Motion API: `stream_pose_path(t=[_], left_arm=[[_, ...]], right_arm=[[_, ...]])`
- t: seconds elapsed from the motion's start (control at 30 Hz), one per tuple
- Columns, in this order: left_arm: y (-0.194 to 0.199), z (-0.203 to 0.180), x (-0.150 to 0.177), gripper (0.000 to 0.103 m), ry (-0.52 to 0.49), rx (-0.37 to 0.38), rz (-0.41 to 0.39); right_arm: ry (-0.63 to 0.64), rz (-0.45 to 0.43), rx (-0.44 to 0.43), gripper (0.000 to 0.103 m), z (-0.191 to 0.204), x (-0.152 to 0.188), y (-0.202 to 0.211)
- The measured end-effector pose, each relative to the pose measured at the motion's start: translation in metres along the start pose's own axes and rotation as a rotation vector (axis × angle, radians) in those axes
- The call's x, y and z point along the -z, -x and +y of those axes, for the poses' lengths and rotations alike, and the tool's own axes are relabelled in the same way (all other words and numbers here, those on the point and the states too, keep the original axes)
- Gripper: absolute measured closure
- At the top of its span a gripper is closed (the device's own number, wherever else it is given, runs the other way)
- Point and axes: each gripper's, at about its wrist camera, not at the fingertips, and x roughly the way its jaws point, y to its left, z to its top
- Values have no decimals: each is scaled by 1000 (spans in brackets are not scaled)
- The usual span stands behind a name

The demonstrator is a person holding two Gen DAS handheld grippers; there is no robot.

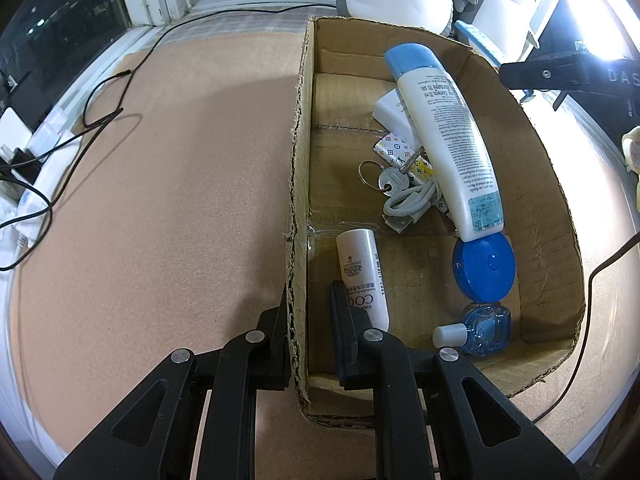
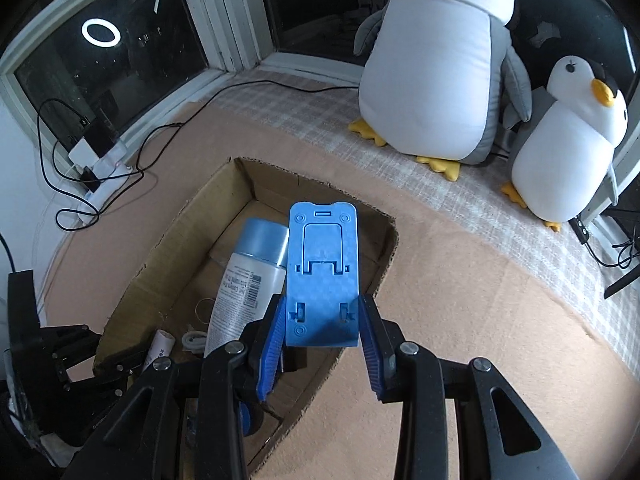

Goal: Organize rigid objects

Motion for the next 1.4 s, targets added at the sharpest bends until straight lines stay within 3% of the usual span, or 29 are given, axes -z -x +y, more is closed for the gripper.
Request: stream_pose_path(t=[0.67, 1.0, 1.4], left_arm=[[0, 0, 0, 90, -1, -1, -3], [1, 1, 0, 90, -6, -8, -1], [13, -2, 2, 88, -14, -38, -29]], right_arm=[[-8, 1, -36, 67, 7, 10, 3], [-31, -29, -46, 53, 0, 40, 33], [-93, -103, -55, 51, -8, 72, 78]])
